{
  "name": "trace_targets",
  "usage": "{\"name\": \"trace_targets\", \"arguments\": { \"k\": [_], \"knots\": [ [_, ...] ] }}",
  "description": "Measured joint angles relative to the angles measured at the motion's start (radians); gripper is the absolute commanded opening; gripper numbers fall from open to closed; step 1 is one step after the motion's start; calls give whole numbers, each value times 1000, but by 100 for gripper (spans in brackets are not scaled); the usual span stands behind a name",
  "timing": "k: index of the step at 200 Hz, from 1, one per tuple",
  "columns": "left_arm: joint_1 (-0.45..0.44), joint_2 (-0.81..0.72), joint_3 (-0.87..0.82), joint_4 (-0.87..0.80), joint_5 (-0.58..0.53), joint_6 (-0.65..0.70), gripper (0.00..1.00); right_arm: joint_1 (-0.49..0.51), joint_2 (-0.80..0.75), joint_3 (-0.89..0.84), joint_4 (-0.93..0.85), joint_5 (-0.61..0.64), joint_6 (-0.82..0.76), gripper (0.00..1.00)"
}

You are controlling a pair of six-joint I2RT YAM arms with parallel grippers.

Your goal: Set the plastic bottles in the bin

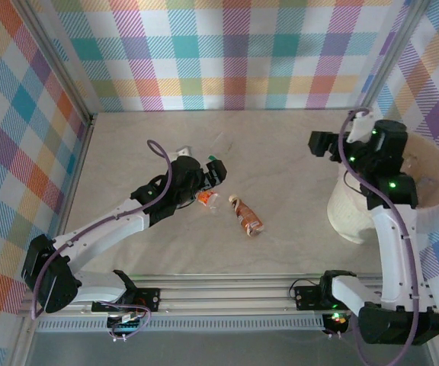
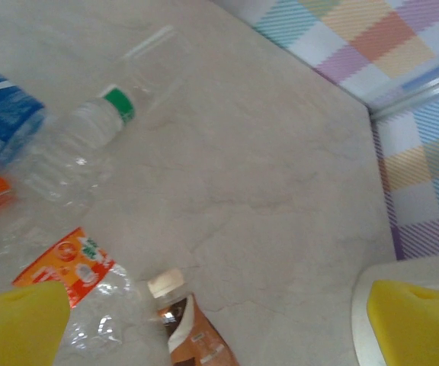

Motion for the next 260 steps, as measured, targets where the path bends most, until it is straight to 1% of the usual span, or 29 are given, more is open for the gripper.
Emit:
{"name": "trace_targets", "arguments": {
  "k": [34, 72, 103, 140, 163, 189, 219, 236, 260],
  "knots": [
    [5, -1, 0, -75, -70, -69, 100, 162, 42, -4, -3, 8, -7, 100],
    [6, -21, -1, -125, -122, -105, 100, 304, 85, -39, -10, 46, -11, 100],
    [8, -42, -10, -140, -150, -123, 100, 417, 162, -133, -5, 101, 23, 100],
    [8, -51, -29, -146, -166, -126, 100, 559, 279, -258, 26, 128, 88, 100],
    [8, -54, -45, -140, -165, -125, 100, 629, 360, -303, 70, 138, 134, 100],
    [8, -56, -65, -129, -162, -125, 100, 686, 467, -308, 116, 180, 164, 100],
    [8, -58, -67, -116, -156, -125, 100, 709, 576, -307, 155, 245, 197, 100],
    [8, -65, -68, -116, -154, -121, 100, 710, 612, -309, 166, 273, 211, 99],
    [8, -76, -68, -116, -138, -101, 100, 710, 620, -322, 182, 282, 221, 95]
  ]
}}
